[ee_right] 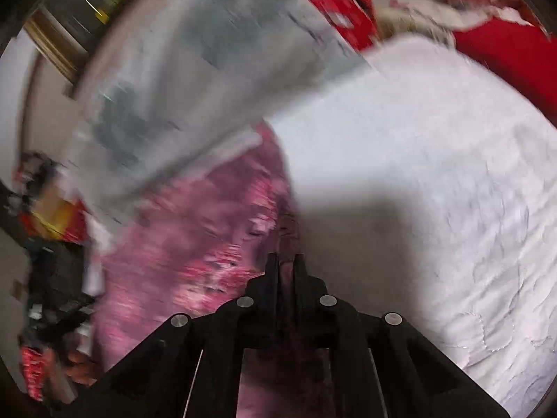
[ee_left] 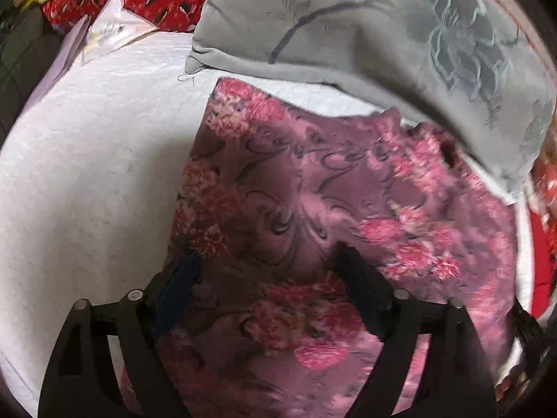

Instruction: Fold small clothes

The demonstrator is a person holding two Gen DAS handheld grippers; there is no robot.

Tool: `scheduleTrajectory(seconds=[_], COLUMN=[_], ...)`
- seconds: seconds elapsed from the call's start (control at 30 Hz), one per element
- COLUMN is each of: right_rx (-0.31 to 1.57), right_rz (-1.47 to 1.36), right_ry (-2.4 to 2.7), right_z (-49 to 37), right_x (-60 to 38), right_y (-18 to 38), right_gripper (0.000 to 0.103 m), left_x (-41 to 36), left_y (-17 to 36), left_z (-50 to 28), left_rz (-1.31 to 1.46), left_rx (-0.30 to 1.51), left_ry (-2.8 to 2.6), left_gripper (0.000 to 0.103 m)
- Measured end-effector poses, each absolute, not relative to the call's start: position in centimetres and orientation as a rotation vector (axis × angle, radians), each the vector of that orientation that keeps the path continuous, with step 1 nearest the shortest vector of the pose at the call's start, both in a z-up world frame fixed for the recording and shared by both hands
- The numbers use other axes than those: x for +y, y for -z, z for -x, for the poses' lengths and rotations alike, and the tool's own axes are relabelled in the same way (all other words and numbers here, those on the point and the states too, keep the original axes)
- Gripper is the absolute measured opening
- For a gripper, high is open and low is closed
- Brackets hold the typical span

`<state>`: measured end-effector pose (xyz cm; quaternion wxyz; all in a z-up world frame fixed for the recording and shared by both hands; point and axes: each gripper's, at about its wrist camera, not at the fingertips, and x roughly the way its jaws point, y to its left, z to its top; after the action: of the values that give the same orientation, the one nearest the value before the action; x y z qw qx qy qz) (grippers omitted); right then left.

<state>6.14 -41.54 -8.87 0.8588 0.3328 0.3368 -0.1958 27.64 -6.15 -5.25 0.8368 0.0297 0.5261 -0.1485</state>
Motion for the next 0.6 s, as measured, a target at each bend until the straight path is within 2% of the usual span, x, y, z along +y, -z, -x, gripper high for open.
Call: scheduleTrajectory(seconds=[0.03,0.07,0.17,0.23,0.27,0.4,0.47,0.53,0.57,0.6], right_rx=[0.703,0.686,0.586,0.562,0.557,0.610,0.743,0.701,0.690,0.661], right_rz=[-0.695,-0.672,-0.604,-0.566,-0.556,-0.554,-0.573,-0.606,-0.601,-0.581], right_ry=[0.436,0.482,0.435,0.402,0.391,0.393,0.453,0.468,0.497,0.531], right_z=[-6.1,-6.1,-6.1,-7.1,-7.6,-10.5,-11.1,-10.0,-9.6,-9.1], right_x=[-41.3,-40.8,-38.6,-37.4,-37.0,-36.2,-37.2,-37.5,-37.4,-37.2], right_y=[8.2,7.1,4.3,3.3,3.2,5.2,7.4,7.2,6.7,5.8], right_gripper=[0.008,0.015,0.016,0.020,0.024,0.025,0.028,0.025,0.031,0.031], left_x=[-6.1,-6.0,-5.1,-4.8,-4.9,-6.0,-6.3,-6.2,-6.2,-6.1], left_y=[5.0,4.6,3.0,2.2,2.1,4.4,5.2,4.9,4.8,4.8], left_z=[-27.5,-27.6,-27.5,-27.2,-27.1,-27.3,-27.3,-27.2,-27.2,-27.3], left_rz=[-0.070,-0.065,0.006,0.027,0.025,-0.056,-0.087,-0.091,-0.088,-0.085], left_rx=[1.107,1.109,1.079,1.050,1.043,1.090,1.088,1.079,1.077,1.082], left_ry=[0.315,0.320,0.354,0.374,0.378,0.336,0.322,0.323,0.326,0.327], left_gripper=[0.087,0.087,0.087,0.087,0.087,0.087,0.089,0.089,0.089,0.089])
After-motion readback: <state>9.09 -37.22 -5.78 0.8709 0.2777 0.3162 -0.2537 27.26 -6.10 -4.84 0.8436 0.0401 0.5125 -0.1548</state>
